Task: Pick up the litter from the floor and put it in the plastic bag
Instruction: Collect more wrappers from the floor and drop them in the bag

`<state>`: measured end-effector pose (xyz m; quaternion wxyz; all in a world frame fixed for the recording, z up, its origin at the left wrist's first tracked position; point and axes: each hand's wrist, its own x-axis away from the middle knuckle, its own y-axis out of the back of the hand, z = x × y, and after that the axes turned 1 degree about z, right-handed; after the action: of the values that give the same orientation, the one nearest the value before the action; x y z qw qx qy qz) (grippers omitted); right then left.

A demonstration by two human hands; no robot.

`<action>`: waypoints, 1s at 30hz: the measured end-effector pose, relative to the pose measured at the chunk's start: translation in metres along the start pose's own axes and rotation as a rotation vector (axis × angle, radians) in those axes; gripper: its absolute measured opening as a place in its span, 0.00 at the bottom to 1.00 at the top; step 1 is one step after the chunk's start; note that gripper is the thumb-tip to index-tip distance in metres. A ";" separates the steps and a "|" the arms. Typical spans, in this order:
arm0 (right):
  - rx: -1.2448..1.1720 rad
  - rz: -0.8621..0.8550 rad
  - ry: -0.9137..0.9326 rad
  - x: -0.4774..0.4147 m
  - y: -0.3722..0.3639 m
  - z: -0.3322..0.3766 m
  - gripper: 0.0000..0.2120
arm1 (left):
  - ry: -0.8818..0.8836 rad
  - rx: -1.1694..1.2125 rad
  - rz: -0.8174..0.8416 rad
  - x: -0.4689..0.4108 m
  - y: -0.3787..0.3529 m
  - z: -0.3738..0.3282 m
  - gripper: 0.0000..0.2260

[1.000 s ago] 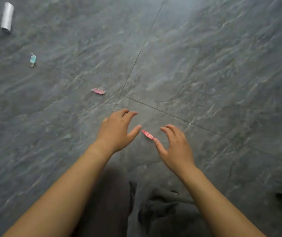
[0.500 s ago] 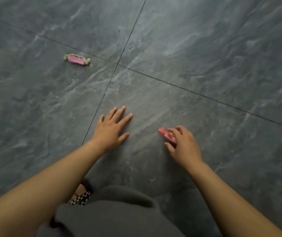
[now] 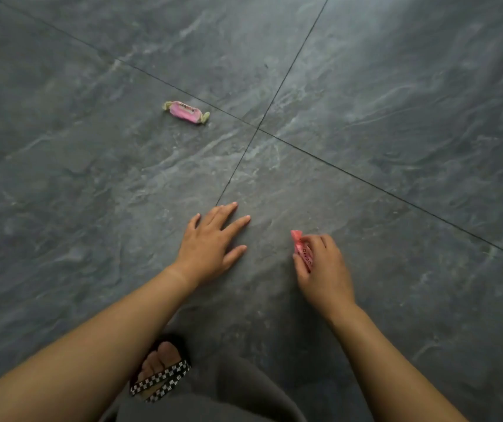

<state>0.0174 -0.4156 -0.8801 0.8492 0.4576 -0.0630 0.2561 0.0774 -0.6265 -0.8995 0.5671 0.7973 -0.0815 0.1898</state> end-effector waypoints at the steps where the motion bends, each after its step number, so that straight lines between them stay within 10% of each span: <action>1: -0.024 -0.005 0.012 -0.006 -0.002 0.008 0.12 | 0.017 0.017 -0.021 -0.004 0.007 0.007 0.29; 30: 0.043 0.321 0.292 -0.192 0.060 0.177 0.12 | 0.327 0.090 -0.011 -0.056 0.220 0.105 0.24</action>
<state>-0.1553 -0.6040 -0.7998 0.7876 0.4179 -0.0060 0.4527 -0.0280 -0.8054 -0.7592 0.5376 0.7808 0.0250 0.3173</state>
